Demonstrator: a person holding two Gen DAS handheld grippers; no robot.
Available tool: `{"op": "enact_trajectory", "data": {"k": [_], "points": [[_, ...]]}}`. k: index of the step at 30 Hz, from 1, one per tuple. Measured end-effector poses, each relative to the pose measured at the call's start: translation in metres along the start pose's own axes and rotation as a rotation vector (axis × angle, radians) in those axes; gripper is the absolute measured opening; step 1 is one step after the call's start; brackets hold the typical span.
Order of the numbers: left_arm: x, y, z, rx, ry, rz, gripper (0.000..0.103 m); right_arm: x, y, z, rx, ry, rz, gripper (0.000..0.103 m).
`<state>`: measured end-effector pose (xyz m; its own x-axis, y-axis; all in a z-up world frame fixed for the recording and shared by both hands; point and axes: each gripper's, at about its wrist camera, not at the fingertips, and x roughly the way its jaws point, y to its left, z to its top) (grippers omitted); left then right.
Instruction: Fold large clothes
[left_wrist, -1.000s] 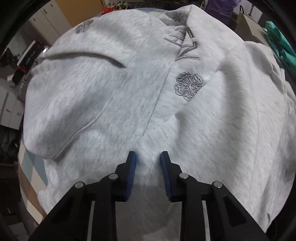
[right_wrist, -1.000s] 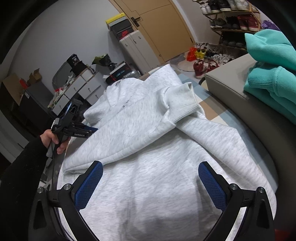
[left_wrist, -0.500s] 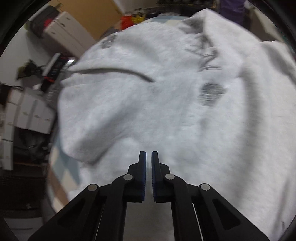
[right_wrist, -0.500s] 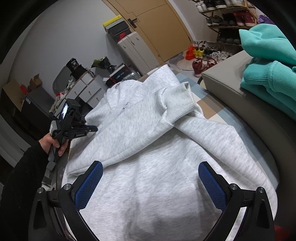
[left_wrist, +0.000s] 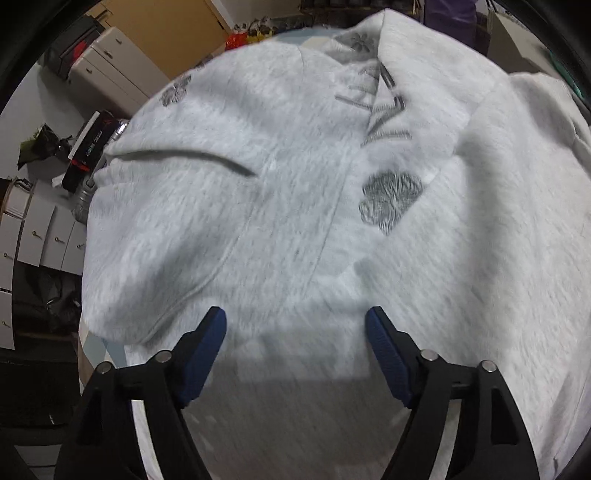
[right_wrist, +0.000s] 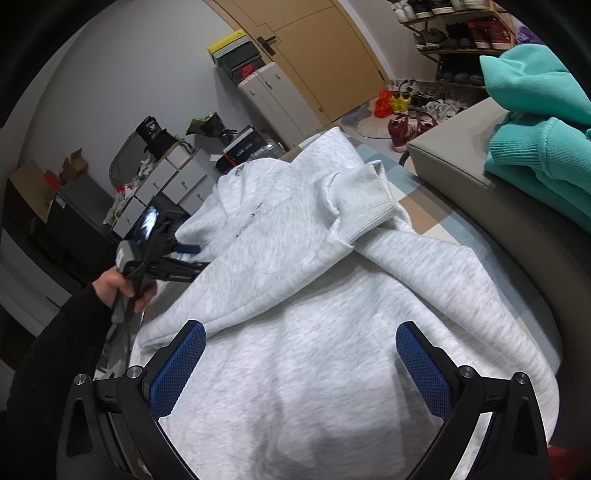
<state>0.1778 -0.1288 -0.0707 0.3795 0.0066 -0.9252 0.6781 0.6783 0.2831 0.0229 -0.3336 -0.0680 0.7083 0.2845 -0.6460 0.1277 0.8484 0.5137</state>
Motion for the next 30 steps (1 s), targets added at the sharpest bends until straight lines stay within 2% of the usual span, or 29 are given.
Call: {"op": "enact_trajectory", "data": {"k": [2,5,7,8,10,12,13,14,17,20,23,24,27,29,30], "points": [[0.003,-0.008,-0.001,-0.002,-0.004,-0.027,0.077,0.001,-0.002,0.001,0.007,0.004,0.001,0.103],[0.012,0.002,-0.003,-0.015,-0.004,-0.085,0.074,0.004,-0.006,0.002,0.033,0.021,0.013,0.103],[0.014,0.011,-0.007,-0.047,-0.006,-0.200,0.053,0.004,-0.007,0.001,0.039,0.028,0.018,0.103],[0.015,0.009,-0.010,-0.051,-0.012,-0.249,0.037,0.004,-0.007,0.001,0.039,0.029,0.020,0.103],[0.017,0.008,-0.011,-0.027,-0.030,-0.246,0.032,0.004,-0.006,0.001,0.036,0.027,0.023,0.103],[0.024,0.016,-0.009,-0.013,-0.030,-0.264,0.015,0.004,-0.005,0.001,0.031,0.029,0.025,0.103],[0.024,0.018,-0.010,0.003,-0.027,-0.262,0.011,0.004,-0.005,0.001,0.030,0.031,0.026,0.103],[0.024,0.013,-0.012,0.024,-0.028,-0.232,0.008,0.004,-0.006,0.001,0.032,0.032,0.026,0.103],[0.021,-0.016,-0.012,0.070,-0.028,-0.132,0.006,0.002,-0.008,0.002,0.043,0.026,0.026,0.103],[0.012,-0.047,-0.009,0.070,-0.028,-0.039,0.006,0.001,-0.010,0.003,0.051,0.021,0.025,0.103],[0.003,-0.084,-0.011,0.113,-0.031,0.140,0.006,0.000,-0.011,0.003,0.054,0.019,0.026,0.103],[0.005,-0.085,-0.008,0.126,-0.036,0.182,0.006,0.000,-0.011,0.003,0.053,0.019,0.026,0.103],[0.000,-0.100,-0.012,0.081,-0.035,0.273,0.006,0.000,-0.010,0.004,0.050,0.020,0.030,0.103],[0.006,-0.095,-0.013,0.037,-0.034,0.318,0.002,-0.001,-0.010,0.003,0.049,0.018,0.030,0.103],[0.001,-0.093,-0.023,0.005,-0.027,0.323,0.001,0.000,-0.010,0.003,0.049,0.018,0.030,0.103]]}}
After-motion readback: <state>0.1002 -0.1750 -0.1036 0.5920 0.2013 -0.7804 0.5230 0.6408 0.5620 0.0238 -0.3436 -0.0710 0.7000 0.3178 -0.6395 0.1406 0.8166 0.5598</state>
